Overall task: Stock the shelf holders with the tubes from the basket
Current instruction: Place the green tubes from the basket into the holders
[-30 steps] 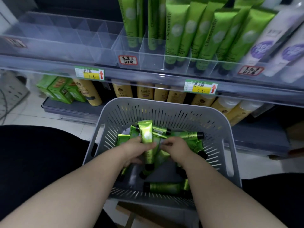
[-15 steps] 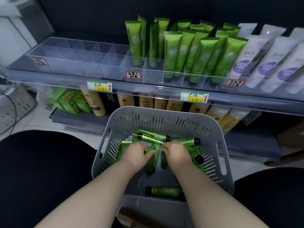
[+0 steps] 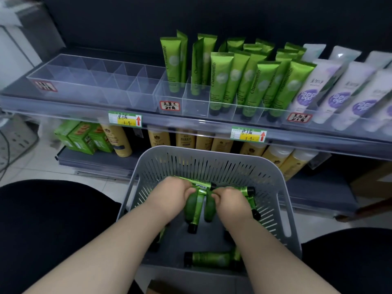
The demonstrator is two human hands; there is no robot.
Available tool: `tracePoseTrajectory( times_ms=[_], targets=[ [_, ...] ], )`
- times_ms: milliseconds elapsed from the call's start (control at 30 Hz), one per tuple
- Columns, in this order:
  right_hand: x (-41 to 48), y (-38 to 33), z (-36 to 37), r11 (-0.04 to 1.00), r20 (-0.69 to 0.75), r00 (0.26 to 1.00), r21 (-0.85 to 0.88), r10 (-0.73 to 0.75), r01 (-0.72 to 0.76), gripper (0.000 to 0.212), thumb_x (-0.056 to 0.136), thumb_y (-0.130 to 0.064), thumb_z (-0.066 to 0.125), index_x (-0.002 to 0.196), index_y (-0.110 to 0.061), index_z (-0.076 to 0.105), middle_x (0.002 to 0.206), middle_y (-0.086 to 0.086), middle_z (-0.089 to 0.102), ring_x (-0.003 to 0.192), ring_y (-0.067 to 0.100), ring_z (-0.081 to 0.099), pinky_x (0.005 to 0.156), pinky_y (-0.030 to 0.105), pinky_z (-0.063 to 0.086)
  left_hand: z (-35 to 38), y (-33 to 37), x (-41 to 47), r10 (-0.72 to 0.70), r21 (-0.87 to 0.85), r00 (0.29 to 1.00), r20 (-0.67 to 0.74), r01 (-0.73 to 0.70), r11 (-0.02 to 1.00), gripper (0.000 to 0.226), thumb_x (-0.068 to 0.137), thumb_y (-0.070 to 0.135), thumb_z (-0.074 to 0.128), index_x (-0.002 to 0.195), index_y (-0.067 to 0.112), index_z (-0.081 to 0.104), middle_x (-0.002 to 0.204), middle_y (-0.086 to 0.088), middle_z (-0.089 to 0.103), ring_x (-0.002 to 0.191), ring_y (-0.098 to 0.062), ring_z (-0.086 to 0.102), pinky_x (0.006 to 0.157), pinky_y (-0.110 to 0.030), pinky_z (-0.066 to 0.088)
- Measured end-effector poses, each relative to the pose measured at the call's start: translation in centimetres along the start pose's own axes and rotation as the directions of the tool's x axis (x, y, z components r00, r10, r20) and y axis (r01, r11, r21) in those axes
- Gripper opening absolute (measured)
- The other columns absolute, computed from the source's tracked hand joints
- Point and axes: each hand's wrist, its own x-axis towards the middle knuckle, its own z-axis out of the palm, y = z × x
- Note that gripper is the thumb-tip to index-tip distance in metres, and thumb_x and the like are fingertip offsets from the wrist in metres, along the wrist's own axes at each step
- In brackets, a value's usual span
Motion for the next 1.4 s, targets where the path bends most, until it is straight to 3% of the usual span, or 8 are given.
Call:
tracePoseTrajectory(
  times_ms=[167, 267, 433, 533, 700, 1000, 1200, 1400],
  targets=[
    [-0.6, -1.6, -5.1, 0.968, -0.253, 0.964, 0.213, -0.078, 0.134, 0.024, 0.093, -0.025, 0.055, 0.110, -0.017, 0.070, 0.107, 0.006, 0.067, 0.102, 0.022, 0.059, 0.091, 0.023, 0.042, -6.6, 0.3, 0.1, 0.167, -0.115, 0.962, -0.215, -0.195, 0.974, 0.026, 0.091, 0.032, 0.056, 0.108, 0.019, 0.071, 0.101, -0.002, 0.071, 0.098, -0.018, 0.063, 0.089, -0.024, 0.043],
    [-0.9, -3.0, -9.5, 0.938, -0.384, 0.903, 0.197, -0.193, 0.285, 0.018, 0.087, -0.015, 0.064, 0.101, -0.011, 0.074, 0.096, 0.006, 0.071, 0.093, 0.021, 0.063, 0.081, 0.009, 0.034, -10.8, 0.6, 0.4, 0.168, -0.224, 0.936, -0.308, -0.243, 0.944, 0.019, 0.088, 0.028, 0.062, 0.101, 0.021, 0.073, 0.092, 0.004, 0.072, 0.075, -0.005, 0.063, 0.085, -0.021, 0.045],
    [-0.9, -6.5, -17.7, 0.915, -0.478, 0.818, 0.066, -0.320, 0.397, 0.017, 0.088, -0.016, 0.063, 0.100, -0.011, 0.074, 0.087, -0.003, 0.067, 0.084, 0.009, 0.055, 0.077, 0.012, 0.034, -16.6, 1.7, 1.7, 0.133, -0.395, 0.888, -0.440, -0.324, 0.860, 0.016, 0.083, 0.032, 0.066, 0.097, 0.028, 0.073, 0.076, 0.019, 0.066, 0.060, 0.002, 0.064, 0.069, -0.012, 0.051],
    [-0.3, -9.0, -22.7, 0.902, -0.535, 0.796, 0.134, -0.283, 0.410, 0.017, 0.090, -0.025, 0.059, 0.100, -0.023, 0.072, 0.073, -0.026, 0.059, 0.071, -0.008, 0.054, 0.071, 0.010, 0.039, -19.5, 1.6, 2.1, 0.157, -0.420, 0.813, -0.561, -0.443, 0.792, 0.010, 0.082, 0.032, 0.067, 0.088, 0.041, 0.067, 0.074, 0.023, 0.064, 0.059, 0.003, 0.064, 0.063, -0.010, 0.051],
    [2.0, -12.8, -28.8, 0.861, -0.642, 0.735, 0.229, -0.218, 0.455, 0.014, 0.091, -0.026, 0.058, 0.081, -0.029, 0.067, 0.051, -0.014, 0.059, 0.042, -0.003, 0.051, 0.046, 0.008, 0.039, -21.4, -0.8, 3.4, 0.012, -0.559, 0.739, -0.673, -0.520, 0.646, 0.016, 0.083, 0.025, 0.067, 0.082, 0.041, 0.067, 0.073, 0.014, 0.070, 0.059, -0.007, 0.067, 0.065, -0.023, 0.056],
    [6.8, -15.7, -29.9, 0.915, -0.607, 0.766, 0.152, -0.211, 0.373, 0.014, 0.093, -0.026, 0.055, 0.090, -0.023, 0.069, 0.063, -0.005, 0.058, 0.042, 0.003, 0.051, 0.048, 0.017, 0.047, -21.5, -3.3, 5.1, -0.115, -0.674, 0.758, -0.642, -0.487, 0.556, 0.020, 0.089, 0.020, 0.061, 0.084, 0.037, 0.068, 0.075, 0.008, 0.073, 0.066, -0.011, 0.069, 0.076, -0.036, 0.058],
    [8.8, -15.7, -28.5, 0.947, -0.512, 0.821, 0.046, -0.251, 0.318, 0.020, 0.093, -0.025, 0.055, 0.103, -0.017, 0.070, 0.086, -0.010, 0.059, 0.081, 0.006, 0.056, 0.071, 0.020, 0.047, -20.9, -2.9, 5.8, -0.061, -0.643, 0.766, -0.639, -0.489, 0.589, 0.022, 0.091, 0.018, 0.057, 0.088, 0.039, 0.065, 0.082, 0.012, 0.069, 0.067, -0.006, 0.068, 0.077, -0.025, 0.056],
    [9.9, -15.7, -28.1, 0.955, -0.440, 0.850, -0.072, -0.289, 0.287, 0.024, 0.094, -0.024, 0.054, 0.111, -0.014, 0.069, 0.099, -0.006, 0.061, 0.090, 0.005, 0.052, 0.082, 0.014, 0.035, -20.5, -2.4, 7.2, -0.010, -0.572, 0.761, -0.649, -0.478, 0.667, 0.017, 0.091, 0.019, 0.057, 0.096, 0.032, 0.067, 0.084, 0.008, 0.067, 0.068, -0.003, 0.065, 0.069, -0.012, 0.052]
  ],
)
